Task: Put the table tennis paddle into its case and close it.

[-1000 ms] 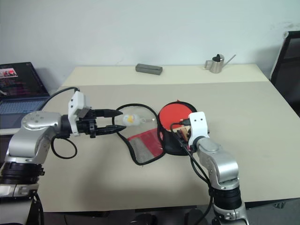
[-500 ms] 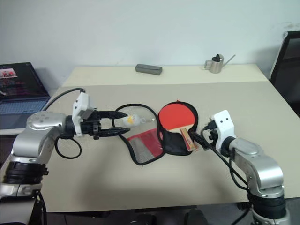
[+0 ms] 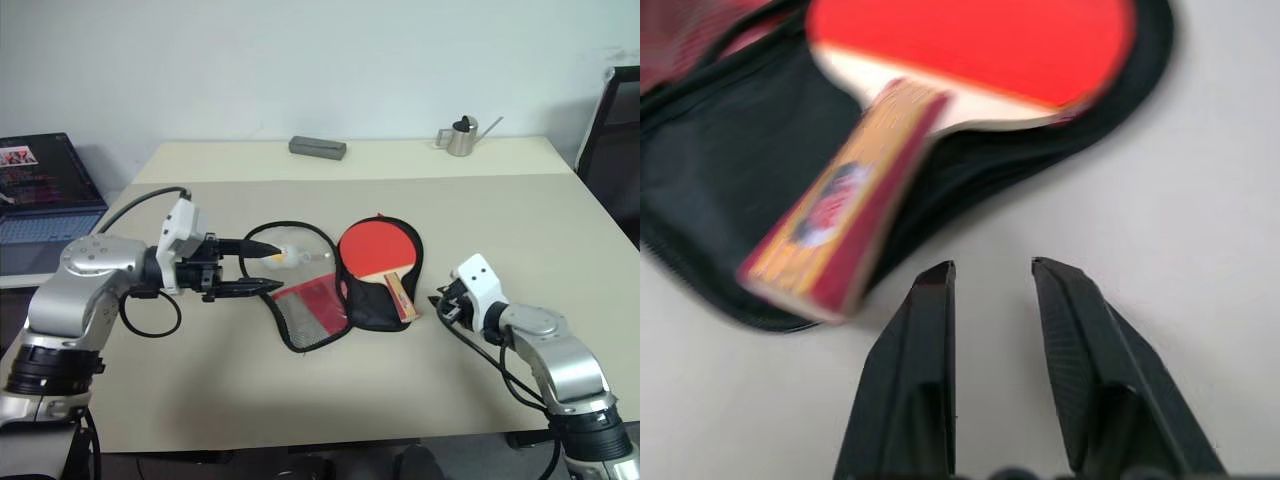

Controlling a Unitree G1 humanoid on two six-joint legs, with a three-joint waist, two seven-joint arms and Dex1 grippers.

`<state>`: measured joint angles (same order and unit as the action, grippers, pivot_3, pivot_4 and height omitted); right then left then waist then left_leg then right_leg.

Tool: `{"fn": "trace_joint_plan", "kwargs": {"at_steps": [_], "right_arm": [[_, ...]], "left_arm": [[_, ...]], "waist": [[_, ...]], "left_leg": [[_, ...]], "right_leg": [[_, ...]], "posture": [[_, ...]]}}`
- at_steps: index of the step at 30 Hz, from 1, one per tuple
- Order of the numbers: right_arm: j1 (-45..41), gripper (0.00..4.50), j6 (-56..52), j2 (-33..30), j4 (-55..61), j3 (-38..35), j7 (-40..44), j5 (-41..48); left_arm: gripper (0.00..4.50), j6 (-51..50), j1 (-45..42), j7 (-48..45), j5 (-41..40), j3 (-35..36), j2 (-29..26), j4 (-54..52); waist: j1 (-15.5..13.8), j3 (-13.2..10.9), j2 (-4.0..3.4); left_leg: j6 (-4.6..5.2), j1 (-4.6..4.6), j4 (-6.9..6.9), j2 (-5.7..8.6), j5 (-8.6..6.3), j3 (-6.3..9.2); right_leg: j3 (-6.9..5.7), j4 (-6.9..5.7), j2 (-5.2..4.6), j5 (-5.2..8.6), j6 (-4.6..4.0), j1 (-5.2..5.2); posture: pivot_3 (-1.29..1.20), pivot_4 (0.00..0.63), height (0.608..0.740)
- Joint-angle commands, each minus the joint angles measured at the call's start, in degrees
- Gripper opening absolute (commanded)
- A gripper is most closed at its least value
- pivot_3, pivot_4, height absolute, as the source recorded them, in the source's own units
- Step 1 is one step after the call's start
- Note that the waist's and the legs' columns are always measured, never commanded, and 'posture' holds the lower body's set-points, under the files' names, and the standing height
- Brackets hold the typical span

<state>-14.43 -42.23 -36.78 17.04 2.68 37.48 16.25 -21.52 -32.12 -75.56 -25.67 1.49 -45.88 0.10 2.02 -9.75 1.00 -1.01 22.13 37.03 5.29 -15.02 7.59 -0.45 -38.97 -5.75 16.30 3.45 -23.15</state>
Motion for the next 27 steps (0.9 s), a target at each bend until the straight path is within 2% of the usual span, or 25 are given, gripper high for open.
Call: {"fn": "trace_joint_plan", "kwargs": {"at_steps": [1,27], "right_arm": [[0.5,1.50,2.2,-0.7,2.4,1.3,1.7,-0.2],[-1.7,1.50,0.2,4.1,5.7,6.0,1.2,0.7]], "left_arm": [[3.05,-0.2,0.0,0.2,-0.9,1.1,-0.8,-2.0],[3.05,-0.2,1.8,1.6,-0.9,1.6,-0.7,-2.6]], "waist": [[0.0,0.0,0.00],[-0.1,0.0,0.01]], "left_leg": [[-0.01,0.00,0.00,0.00,0.00,0.01],[-0.04,0.00,0.01,0.00,0.02,0.03]], "right_leg": [[-0.01,0.00,0.00,0.00,0.00,0.00],[-0.01,0.00,0.00,0.00,0.00,0.00]], "posture": [[0.00,0.150,0.740],[0.00,0.150,0.740]]}}
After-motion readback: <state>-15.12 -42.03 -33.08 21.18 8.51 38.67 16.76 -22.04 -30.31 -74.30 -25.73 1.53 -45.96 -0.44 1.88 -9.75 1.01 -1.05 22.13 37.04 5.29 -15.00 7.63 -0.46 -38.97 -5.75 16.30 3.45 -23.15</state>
